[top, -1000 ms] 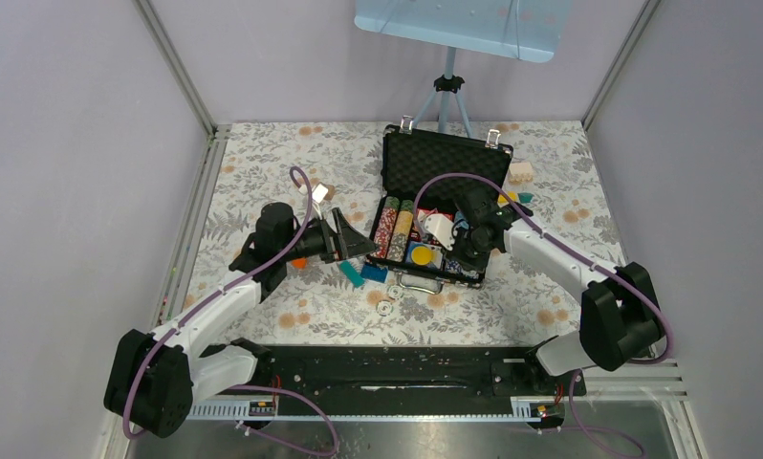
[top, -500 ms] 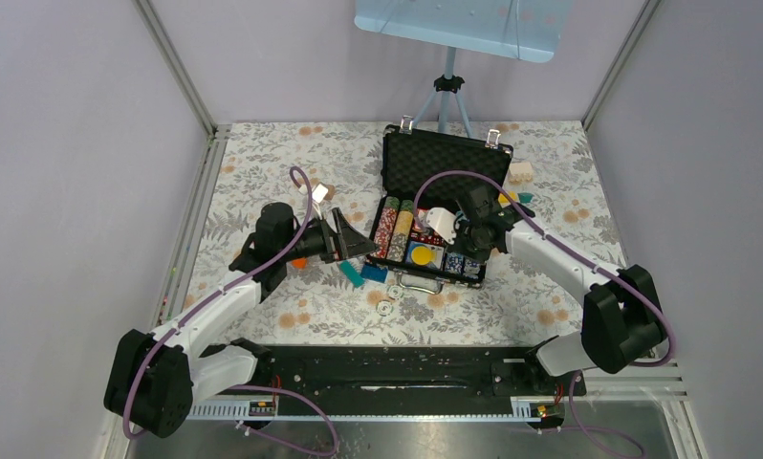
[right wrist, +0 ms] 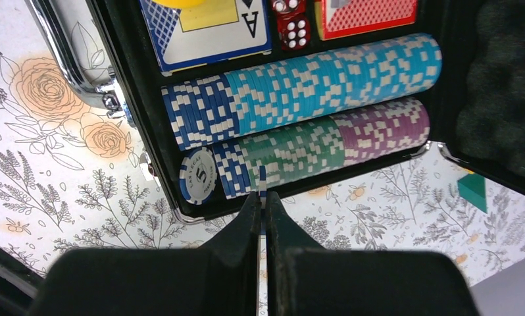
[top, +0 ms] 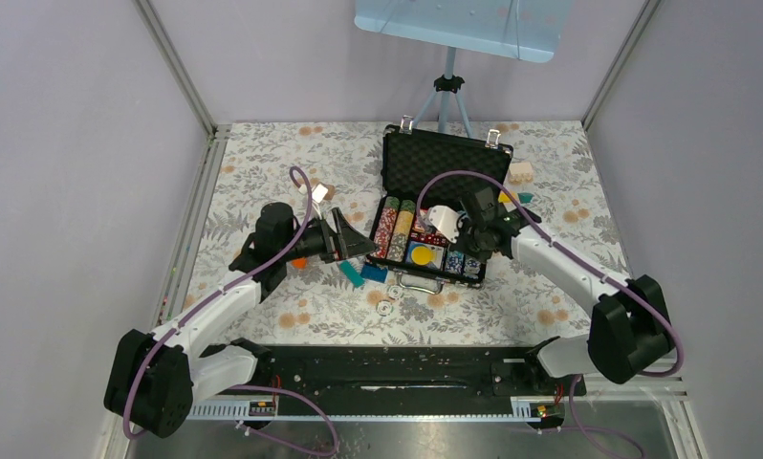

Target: Pack up texas hold em set

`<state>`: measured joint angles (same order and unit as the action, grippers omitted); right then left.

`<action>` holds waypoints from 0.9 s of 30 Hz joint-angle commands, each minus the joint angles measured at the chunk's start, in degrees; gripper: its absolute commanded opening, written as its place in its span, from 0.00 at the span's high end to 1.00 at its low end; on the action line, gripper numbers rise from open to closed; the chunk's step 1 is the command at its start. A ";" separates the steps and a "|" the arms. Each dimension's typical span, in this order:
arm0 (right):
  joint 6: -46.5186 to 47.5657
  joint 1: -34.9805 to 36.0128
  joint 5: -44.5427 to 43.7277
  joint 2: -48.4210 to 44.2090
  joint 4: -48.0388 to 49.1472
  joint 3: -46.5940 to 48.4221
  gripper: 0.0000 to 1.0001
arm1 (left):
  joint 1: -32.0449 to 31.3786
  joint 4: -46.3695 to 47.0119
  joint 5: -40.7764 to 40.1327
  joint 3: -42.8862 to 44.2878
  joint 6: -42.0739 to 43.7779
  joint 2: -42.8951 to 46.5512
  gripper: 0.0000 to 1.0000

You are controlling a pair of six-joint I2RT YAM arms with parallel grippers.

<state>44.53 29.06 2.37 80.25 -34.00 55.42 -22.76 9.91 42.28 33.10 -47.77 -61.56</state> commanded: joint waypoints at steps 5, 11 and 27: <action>0.07 -0.26 6.28 -7.42 -4.83 2.17 1.00 | 0.26 1.26 -0.27 2.44 1.11 0.70 0.09; 0.90 -0.23 8.92 -5.80 -8.76 1.44 1.00 | 0.26 1.50 0.00 2.33 0.92 0.38 0.09; 2.22 -0.23 4.39 -0.65 -1.63 -1.28 1.00 | 0.26 1.33 0.08 2.33 1.01 0.29 0.09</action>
<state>45.01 29.06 8.99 78.81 -39.05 54.54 -22.76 9.89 42.26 33.10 -47.75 -61.56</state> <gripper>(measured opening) 0.026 0.906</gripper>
